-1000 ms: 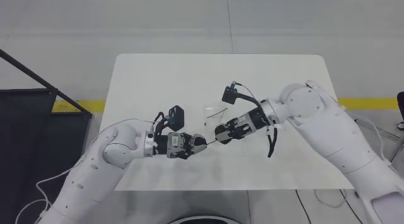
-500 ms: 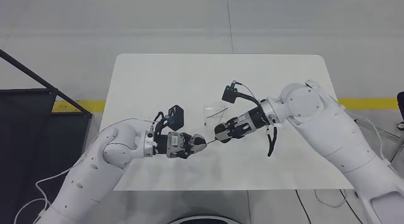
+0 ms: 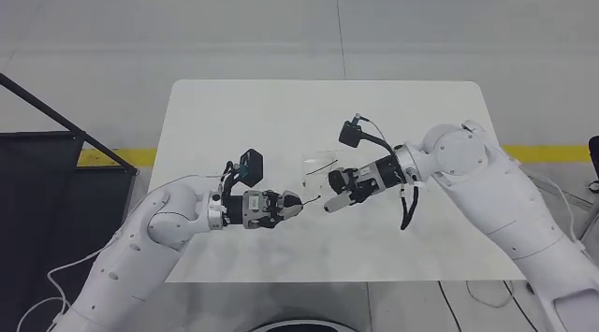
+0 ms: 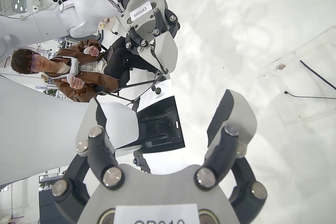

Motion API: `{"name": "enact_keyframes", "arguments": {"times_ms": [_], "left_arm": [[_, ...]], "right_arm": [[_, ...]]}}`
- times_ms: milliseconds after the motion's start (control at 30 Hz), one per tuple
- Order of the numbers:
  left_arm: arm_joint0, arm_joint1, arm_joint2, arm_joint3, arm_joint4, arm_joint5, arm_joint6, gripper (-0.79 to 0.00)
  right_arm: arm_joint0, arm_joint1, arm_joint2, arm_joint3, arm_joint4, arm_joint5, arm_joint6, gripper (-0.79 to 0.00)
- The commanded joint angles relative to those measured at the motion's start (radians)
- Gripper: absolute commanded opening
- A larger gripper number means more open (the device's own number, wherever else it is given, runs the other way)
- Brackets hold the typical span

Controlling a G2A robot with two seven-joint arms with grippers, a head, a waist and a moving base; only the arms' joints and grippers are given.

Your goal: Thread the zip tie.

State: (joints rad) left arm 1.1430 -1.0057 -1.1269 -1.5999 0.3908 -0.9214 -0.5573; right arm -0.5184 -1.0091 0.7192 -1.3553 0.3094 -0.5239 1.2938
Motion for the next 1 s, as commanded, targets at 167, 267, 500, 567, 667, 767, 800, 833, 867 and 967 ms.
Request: {"name": "enact_keyframes", "arguments": {"times_ms": [167, 267, 500, 567, 667, 767, 800, 833, 867, 967], "left_arm": [[0.004, -0.006, 0.002, 0.017, -0.059, 0.045, 0.080, -0.785], [0.000, -0.009, 0.001, 0.022, -0.077, 0.082, 0.098, -0.785], [0.000, -0.009, 0.001, 0.022, -0.077, 0.082, 0.098, -0.785], [0.006, -0.010, 0.003, 0.015, -0.077, 0.097, 0.109, -0.785], [0.010, -0.015, 0.015, 0.009, -0.077, 0.124, 0.134, -0.785], [0.007, -0.023, 0.033, 0.022, -0.081, 0.135, 0.166, -0.785], [0.004, -0.025, 0.038, 0.028, -0.083, 0.137, 0.175, -0.785], [0.001, -0.028, 0.043, 0.034, -0.084, 0.140, 0.182, -0.785], [-0.002, -0.030, 0.048, 0.040, -0.085, 0.142, 0.188, -0.785], [-0.012, -0.036, 0.063, 0.058, -0.095, 0.141, 0.196, -0.785]], "right_arm": [[-0.111, 0.018, 0.087, -0.023, -0.040, -0.205, -0.210, -0.049], [-0.129, 0.022, 0.100, -0.025, -0.040, -0.223, -0.229, 0.000], [-0.129, 0.022, 0.100, -0.025, -0.040, -0.223, -0.229, 0.000], [-0.143, 0.021, 0.101, -0.038, -0.045, -0.219, -0.254, 0.000], [-0.163, 0.019, 0.108, -0.044, -0.043, -0.246, -0.293, 0.000], [-0.167, 0.013, 0.107, -0.035, -0.042, -0.274, -0.324, -0.163], [-0.166, 0.011, 0.106, -0.031, -0.046, -0.279, -0.338, -0.212], [-0.164, 0.008, 0.105, -0.028, -0.052, -0.283, -0.352, -0.332], [-0.163, 0.005, 0.102, -0.026, -0.059, -0.286, -0.363, -0.388], [-0.159, -0.003, 0.094, -0.020, -0.070, -0.284, -0.382, -0.468]]}}
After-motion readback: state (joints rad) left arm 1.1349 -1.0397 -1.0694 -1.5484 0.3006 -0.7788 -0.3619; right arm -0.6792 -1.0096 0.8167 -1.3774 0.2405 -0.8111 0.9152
